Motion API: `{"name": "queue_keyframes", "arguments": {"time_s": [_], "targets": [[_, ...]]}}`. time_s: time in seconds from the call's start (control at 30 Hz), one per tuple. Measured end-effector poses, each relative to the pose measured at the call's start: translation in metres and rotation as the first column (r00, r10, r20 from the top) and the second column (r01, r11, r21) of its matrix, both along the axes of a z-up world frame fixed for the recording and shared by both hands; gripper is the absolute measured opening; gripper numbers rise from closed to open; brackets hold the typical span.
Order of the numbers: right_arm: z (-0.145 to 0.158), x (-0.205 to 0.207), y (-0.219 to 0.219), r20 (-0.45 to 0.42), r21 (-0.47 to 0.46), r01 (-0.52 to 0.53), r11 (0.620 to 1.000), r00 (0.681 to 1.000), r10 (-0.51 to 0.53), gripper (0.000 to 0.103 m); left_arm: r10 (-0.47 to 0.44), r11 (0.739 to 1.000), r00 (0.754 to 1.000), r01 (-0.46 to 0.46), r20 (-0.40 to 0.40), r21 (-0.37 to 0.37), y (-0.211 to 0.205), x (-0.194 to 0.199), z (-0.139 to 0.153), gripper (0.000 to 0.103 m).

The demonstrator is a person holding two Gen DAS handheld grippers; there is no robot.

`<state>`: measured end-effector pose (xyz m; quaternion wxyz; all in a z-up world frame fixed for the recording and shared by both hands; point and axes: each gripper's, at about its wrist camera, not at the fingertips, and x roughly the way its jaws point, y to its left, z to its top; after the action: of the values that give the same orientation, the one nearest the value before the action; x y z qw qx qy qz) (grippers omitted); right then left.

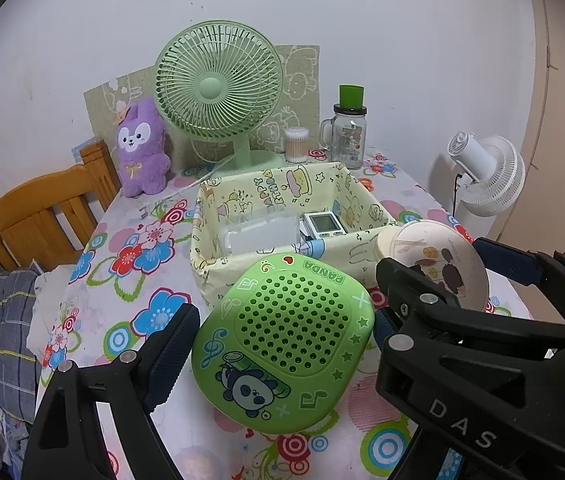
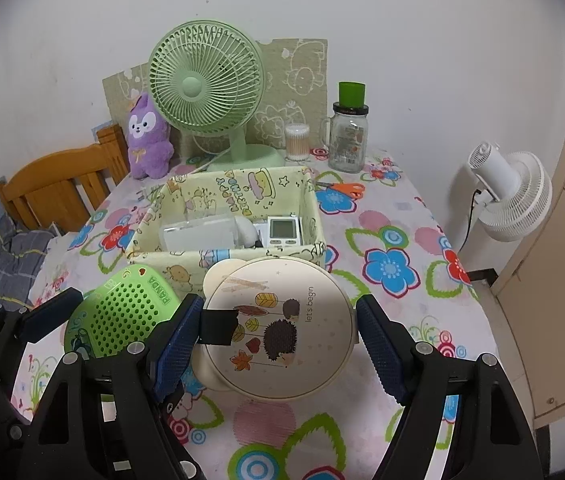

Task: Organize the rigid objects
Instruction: 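Lower the speaker and the round case together over the basket opening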

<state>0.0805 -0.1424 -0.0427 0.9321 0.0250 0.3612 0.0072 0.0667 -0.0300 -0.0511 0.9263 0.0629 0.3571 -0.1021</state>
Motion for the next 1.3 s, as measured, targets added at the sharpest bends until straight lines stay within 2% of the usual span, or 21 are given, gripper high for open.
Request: {"name": "queue_keyframes", "arguments": {"time_s": [0.87, 1.3], "targets": [[0.01, 0.054, -0.006, 0.019, -0.025, -0.02, 0.999, 1.0, 0.021, 0.079, 0.017, 1.0, 1.0, -0.017, -0.002, 0.025, -0.011, 0.051, 0.008, 0.09], [0.007, 0.091, -0.004, 0.018, -0.027, -0.009, 1.0, 1.0, 0.01, 0.079, 0.027, 0.998, 1.0, -0.027, -0.012, 0.055, -0.015, 0.089, 0.004, 0.09]]}}
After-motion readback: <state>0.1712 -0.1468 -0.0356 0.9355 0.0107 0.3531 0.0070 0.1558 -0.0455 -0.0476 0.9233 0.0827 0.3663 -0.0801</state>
